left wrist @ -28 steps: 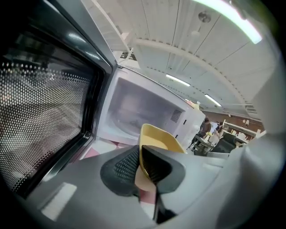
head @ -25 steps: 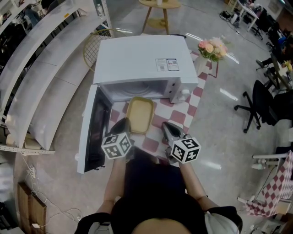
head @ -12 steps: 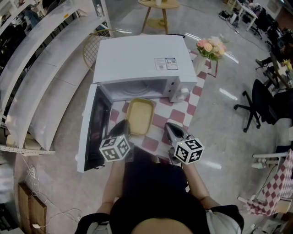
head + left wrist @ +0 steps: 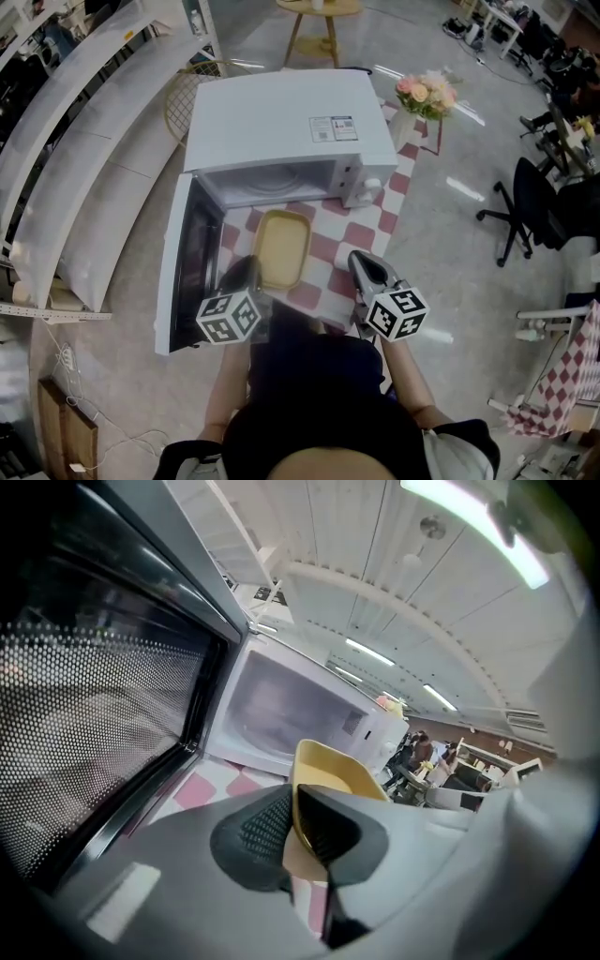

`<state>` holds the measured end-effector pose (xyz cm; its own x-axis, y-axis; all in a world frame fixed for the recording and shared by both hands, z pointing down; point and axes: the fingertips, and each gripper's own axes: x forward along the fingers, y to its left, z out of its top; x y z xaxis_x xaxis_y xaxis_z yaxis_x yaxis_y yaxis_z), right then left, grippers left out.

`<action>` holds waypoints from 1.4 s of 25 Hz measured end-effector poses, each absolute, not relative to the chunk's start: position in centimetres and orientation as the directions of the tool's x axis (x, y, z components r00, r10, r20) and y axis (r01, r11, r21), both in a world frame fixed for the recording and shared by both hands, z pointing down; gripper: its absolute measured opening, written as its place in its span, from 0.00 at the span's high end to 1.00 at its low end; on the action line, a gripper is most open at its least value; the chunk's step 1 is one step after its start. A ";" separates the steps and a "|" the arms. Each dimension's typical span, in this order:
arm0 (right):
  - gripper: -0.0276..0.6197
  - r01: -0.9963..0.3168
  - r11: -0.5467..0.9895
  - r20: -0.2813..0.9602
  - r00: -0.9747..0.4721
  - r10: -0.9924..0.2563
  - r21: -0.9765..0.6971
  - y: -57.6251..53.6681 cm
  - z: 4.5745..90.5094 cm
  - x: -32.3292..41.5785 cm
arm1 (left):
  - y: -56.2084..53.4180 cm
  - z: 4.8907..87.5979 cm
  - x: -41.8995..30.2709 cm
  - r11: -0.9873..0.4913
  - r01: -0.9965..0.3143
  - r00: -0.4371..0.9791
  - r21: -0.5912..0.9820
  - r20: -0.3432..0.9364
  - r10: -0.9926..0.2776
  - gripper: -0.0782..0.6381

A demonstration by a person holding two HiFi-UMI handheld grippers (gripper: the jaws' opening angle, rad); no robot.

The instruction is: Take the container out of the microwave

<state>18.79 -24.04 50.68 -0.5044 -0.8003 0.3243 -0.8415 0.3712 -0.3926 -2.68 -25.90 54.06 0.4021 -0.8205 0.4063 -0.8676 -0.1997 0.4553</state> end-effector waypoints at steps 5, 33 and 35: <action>0.96 -0.858 0.343 0.283 -0.462 -0.841 -0.382 -23.7 49.4 20.0 | -25.1 53.3 -2.7 -0.203 -0.873 0.393 0.444 0.393 -0.831 0.85; 0.96 -0.926 0.270 0.254 -0.337 -0.907 -0.263 -23.6 48.0 23.4 | -25.8 49.1 -0.7 -0.349 -0.890 0.417 0.293 0.212 -0.884 0.85; 0.96 -0.927 0.271 0.257 -0.337 -0.906 -0.261 -23.5 48.1 23.3 | -25.7 49.1 -0.6 -0.357 -0.892 0.418 0.277 0.205 -0.885 0.85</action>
<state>23.35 -23.55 48.06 -0.3374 -0.9056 0.2569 -0.9265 0.2712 -0.2609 -0.65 -25.73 49.07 0.4181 -0.8849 0.2053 -0.8920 -0.3571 0.2772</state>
